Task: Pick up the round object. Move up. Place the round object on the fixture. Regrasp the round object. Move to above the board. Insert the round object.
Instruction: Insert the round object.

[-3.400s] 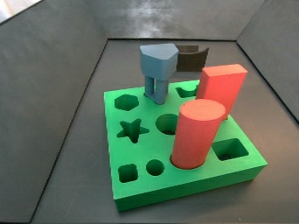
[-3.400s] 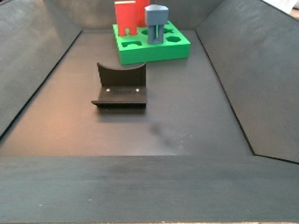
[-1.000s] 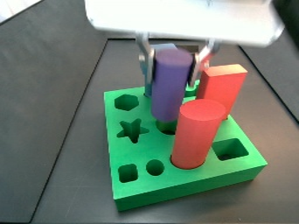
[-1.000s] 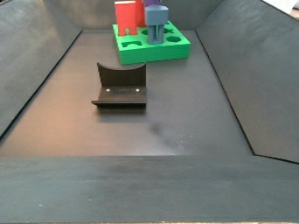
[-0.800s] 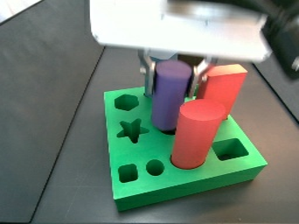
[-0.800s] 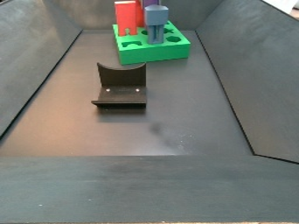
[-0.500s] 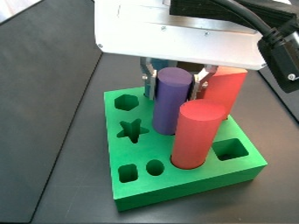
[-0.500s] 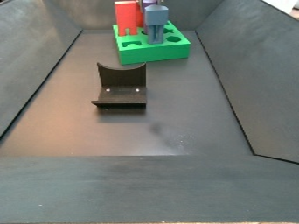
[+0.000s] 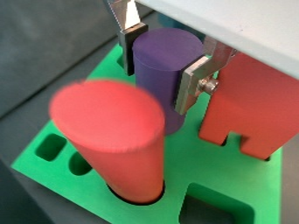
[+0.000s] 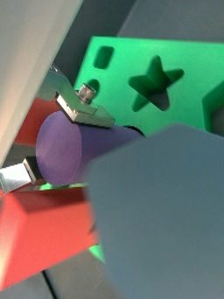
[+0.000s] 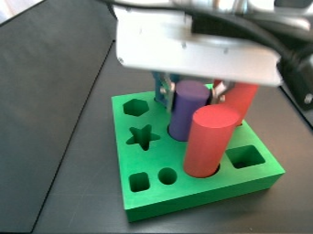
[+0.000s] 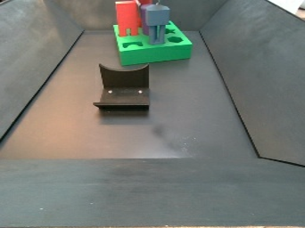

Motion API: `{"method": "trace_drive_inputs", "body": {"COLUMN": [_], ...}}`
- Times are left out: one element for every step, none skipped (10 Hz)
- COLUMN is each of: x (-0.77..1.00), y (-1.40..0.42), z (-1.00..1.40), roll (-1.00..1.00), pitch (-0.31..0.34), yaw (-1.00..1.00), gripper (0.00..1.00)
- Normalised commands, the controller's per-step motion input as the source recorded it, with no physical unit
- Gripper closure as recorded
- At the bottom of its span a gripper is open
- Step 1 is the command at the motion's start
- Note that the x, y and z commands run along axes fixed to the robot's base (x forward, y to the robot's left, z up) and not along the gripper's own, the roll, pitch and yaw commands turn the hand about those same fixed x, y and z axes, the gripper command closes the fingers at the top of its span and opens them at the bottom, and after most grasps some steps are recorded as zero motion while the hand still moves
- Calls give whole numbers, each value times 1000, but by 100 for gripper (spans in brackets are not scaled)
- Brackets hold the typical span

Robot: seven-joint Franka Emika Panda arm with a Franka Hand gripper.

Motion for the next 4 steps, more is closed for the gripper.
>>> {"method": "trace_drive_inputs", "body": {"x": [0,0,0,0], "y": [0,-26,0,0], "z": [-734,-589,0,0], "roll": [73,129,-27,0], "pitch": [-83,-100,-26,0], "yaw": [-57,-14,0,0], "gripper": [100,100,100,100]}}
